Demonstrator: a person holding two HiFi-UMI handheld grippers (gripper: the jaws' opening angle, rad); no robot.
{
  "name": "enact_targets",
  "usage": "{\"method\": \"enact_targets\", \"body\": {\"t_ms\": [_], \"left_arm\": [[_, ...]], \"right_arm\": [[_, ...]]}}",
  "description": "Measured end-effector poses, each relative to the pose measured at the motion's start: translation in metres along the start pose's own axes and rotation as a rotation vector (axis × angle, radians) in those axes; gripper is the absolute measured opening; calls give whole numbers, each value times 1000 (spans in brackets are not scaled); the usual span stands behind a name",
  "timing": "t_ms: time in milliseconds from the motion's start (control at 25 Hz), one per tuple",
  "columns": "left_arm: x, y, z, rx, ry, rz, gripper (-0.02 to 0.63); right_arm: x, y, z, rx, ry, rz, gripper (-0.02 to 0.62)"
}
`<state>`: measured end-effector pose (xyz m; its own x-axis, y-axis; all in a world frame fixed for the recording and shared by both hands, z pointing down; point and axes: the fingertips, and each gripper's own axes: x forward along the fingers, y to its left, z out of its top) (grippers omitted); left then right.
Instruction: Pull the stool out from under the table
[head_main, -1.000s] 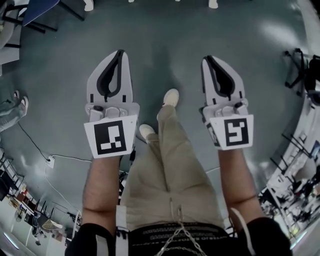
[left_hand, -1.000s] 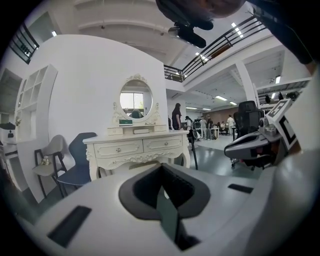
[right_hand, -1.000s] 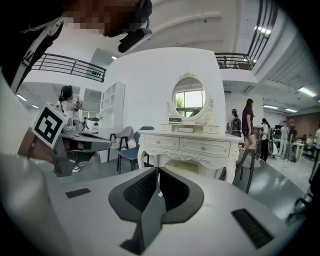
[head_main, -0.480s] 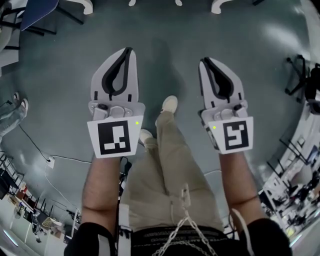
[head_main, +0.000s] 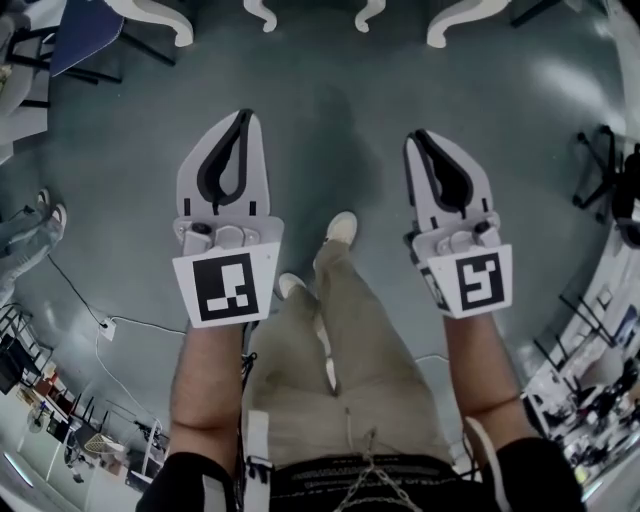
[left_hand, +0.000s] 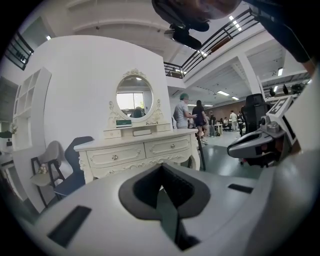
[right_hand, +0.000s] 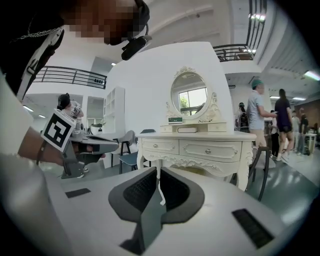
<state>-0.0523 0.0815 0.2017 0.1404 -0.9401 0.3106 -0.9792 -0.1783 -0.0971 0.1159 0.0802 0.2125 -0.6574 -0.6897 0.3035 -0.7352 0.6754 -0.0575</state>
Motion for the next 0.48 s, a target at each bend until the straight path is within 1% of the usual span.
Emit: {"method": "enact_targets", "body": {"t_ms": [80, 200, 280, 360, 440, 480], "left_arm": [[1, 4, 4, -20, -5, 16, 3], [-2, 7, -2, -64, 0, 17, 3], [-1, 6, -10, -53, 18, 11, 3], [4, 6, -15, -38, 27, 7, 3], [12, 8, -16, -45, 16, 14, 3], [14, 11, -18, -57, 14, 22, 3]], "right_arm": [[5, -3, 1, -14, -3, 11, 3], [11, -3, 2, -4, -6, 17, 5], [13, -3, 0, 6, -6, 19, 5], [13, -7, -8, -10, 1, 22, 5], [15, -10, -15, -24, 11, 18, 5], [17, -9, -17, -16, 17, 13, 5]]}}
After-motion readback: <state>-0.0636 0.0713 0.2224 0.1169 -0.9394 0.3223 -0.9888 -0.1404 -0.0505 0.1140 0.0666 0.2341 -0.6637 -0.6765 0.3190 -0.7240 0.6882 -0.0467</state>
